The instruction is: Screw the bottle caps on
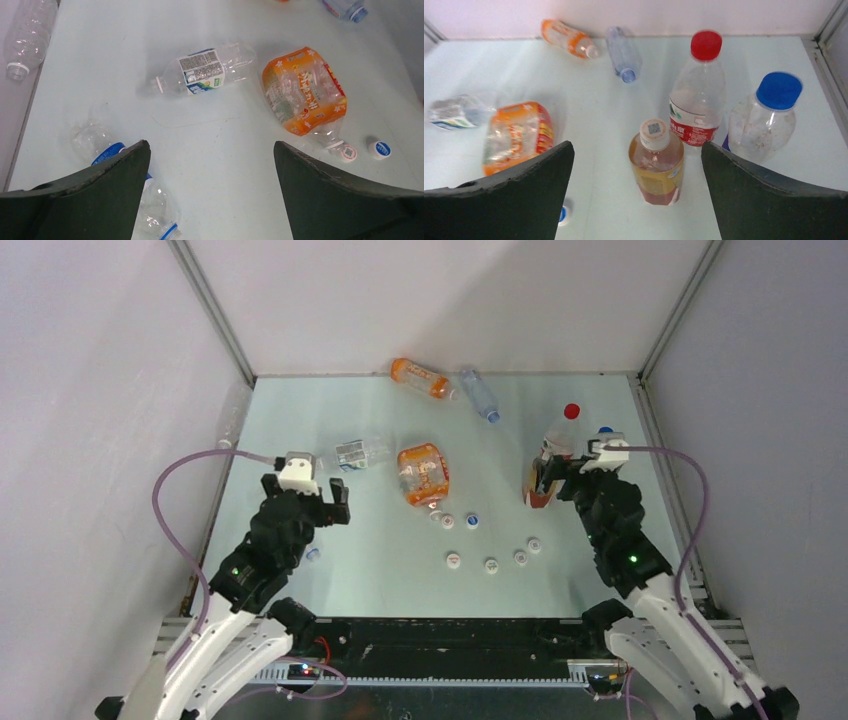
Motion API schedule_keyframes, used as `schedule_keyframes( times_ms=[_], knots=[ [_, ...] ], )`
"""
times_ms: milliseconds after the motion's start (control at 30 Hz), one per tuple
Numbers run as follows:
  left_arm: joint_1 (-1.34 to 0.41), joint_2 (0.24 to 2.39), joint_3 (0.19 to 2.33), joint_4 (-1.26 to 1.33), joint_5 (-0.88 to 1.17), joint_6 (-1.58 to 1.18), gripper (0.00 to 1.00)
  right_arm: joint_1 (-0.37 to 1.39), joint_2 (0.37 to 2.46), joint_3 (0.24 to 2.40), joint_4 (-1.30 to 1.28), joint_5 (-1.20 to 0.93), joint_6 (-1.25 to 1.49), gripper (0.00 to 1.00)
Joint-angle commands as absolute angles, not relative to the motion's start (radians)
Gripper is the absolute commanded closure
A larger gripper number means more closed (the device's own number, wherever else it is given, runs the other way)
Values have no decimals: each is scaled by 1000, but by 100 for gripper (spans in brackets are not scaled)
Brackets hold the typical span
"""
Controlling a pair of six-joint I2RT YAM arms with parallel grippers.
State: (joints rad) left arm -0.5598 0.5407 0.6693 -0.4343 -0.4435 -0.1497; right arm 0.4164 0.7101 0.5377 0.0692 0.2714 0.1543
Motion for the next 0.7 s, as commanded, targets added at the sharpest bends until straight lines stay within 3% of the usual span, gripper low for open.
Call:
schedule_keyframes(
  times_ms=[0, 200, 367, 667],
  knots=[
    [-551, 448, 673, -372, -471, -142, 0, 414, 566, 665, -149, 217, 213, 1],
    [-551, 253, 672, -381, -500, -125, 0, 414, 331, 725, -246, 209, 214, 1],
    [-551, 59, 647, -374, -530, -86, 0, 413, 123, 711, -287, 113, 43, 1],
    [-551, -189, 598, -423, -566, -131, 0, 413, -88, 682, -350, 214, 15, 1]
  ],
)
